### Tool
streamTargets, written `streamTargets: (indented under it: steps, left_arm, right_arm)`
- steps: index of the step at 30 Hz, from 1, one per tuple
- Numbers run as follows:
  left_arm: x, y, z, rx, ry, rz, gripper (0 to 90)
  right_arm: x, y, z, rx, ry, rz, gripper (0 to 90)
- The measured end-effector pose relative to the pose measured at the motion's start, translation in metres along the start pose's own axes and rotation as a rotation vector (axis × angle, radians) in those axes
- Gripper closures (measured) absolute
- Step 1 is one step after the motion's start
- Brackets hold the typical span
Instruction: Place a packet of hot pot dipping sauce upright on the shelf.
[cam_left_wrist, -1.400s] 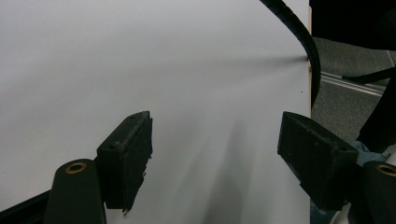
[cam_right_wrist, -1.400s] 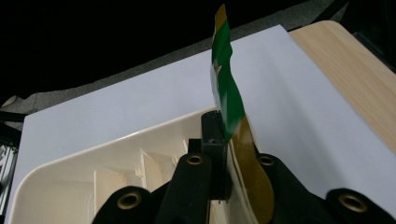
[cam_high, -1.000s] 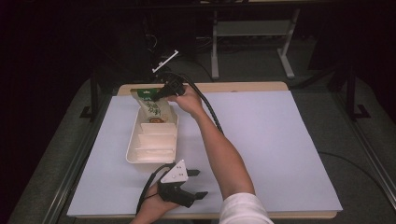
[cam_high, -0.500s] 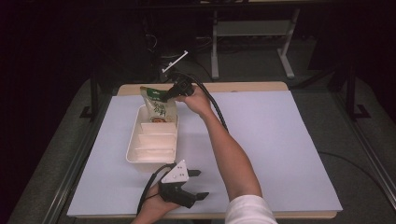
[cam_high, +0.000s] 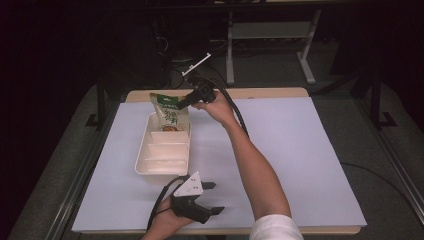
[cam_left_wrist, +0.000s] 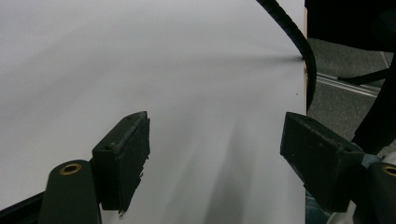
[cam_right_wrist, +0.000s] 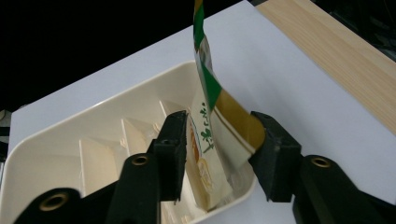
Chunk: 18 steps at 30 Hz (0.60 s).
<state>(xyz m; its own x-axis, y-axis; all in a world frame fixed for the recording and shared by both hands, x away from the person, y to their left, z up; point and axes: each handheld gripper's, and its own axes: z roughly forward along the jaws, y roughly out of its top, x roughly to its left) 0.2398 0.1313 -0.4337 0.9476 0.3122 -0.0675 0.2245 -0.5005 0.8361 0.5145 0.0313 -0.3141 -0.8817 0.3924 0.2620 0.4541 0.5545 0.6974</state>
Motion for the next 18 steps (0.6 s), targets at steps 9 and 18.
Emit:
streamTargets:
  steps: [9, 18]
  left_arm:
    - [-0.001, 0.000, 0.000, -0.007, -0.003, -0.004, 22.6]
    - [-0.001, -0.001, 0.002, -0.005, -0.002, -0.005, 22.5]
  right_arm:
    - [-0.006, -0.014, -0.021, -0.015, -0.004, 0.037, 49.6]
    - [-0.012, -0.037, -0.040, -0.044, -0.002, 0.077, 46.6]
